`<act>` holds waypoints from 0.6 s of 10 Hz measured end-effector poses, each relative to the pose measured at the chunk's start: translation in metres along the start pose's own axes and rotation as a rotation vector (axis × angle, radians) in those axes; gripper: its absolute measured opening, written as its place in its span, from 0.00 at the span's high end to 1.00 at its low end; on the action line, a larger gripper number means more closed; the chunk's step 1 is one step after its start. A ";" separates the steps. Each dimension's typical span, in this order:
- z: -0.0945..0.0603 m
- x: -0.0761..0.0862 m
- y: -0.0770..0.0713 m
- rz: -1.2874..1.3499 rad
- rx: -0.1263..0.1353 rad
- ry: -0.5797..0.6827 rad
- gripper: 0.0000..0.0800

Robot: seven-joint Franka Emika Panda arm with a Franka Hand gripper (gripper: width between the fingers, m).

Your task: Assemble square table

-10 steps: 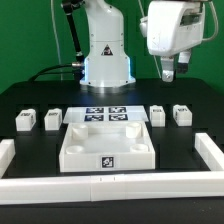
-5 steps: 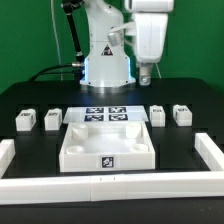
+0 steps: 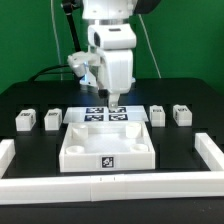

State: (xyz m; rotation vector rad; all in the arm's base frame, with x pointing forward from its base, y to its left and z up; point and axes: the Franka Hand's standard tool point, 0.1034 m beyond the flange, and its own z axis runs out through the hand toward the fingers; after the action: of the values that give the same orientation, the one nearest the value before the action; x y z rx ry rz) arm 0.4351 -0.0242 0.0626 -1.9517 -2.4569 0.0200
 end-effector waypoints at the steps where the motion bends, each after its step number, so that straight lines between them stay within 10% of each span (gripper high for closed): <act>1: 0.014 -0.006 0.000 0.021 0.021 0.014 0.19; 6: 0.051 0.003 0.003 0.081 0.054 0.049 0.19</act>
Offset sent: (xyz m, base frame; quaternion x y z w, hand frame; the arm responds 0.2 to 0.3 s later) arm 0.0118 0.0181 -0.0234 0.0344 0.0190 0.0256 0.9989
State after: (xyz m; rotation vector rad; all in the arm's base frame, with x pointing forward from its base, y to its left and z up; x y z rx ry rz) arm 0.4368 -0.0207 0.0117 -2.0038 -2.3216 0.0375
